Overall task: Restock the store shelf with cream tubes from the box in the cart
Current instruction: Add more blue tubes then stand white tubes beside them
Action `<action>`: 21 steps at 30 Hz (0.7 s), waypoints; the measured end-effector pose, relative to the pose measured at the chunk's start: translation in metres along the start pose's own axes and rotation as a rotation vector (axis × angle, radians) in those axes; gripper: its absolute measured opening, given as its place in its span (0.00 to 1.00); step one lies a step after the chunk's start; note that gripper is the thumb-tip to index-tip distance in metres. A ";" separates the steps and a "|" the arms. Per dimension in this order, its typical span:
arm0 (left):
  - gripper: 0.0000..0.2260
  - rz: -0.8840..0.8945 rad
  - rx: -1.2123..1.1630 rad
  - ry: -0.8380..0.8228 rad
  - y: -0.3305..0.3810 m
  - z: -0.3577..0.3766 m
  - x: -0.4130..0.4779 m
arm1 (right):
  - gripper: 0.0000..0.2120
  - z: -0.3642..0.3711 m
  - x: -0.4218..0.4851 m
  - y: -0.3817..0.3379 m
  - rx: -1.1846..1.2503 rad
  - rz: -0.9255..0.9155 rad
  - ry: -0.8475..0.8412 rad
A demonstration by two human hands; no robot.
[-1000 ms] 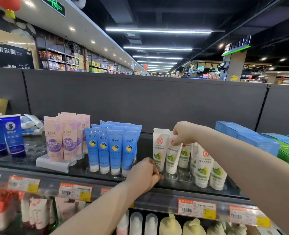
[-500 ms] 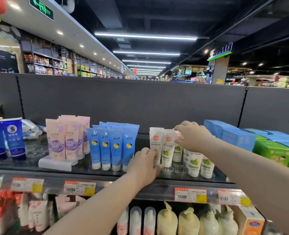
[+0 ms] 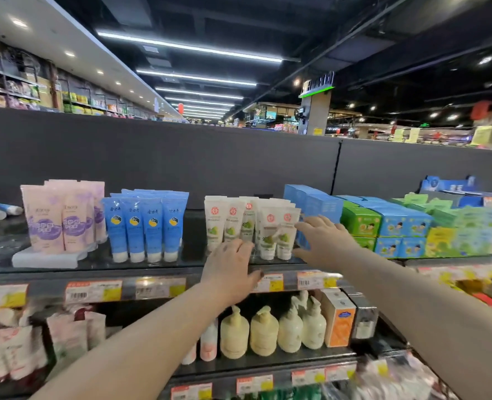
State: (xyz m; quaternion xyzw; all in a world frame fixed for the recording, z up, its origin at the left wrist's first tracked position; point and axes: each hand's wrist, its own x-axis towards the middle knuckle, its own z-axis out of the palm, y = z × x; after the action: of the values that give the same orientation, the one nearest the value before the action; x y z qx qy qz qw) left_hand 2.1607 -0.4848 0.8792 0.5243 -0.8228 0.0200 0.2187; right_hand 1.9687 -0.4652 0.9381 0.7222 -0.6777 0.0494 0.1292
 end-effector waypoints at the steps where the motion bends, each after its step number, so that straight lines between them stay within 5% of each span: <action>1: 0.27 0.011 -0.001 -0.009 0.009 0.001 -0.003 | 0.29 0.002 -0.012 0.006 0.008 0.013 -0.003; 21: 0.26 0.470 -0.248 -0.422 0.452 0.094 -0.182 | 0.32 -0.010 -0.481 0.276 -0.054 0.700 -0.320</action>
State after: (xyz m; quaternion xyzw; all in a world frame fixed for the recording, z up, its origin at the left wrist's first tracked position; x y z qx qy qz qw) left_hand 1.7996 -0.1508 0.8136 0.2824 -0.9443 -0.1392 0.0952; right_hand 1.6594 -0.0113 0.8625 0.4418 -0.8960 -0.0407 0.0163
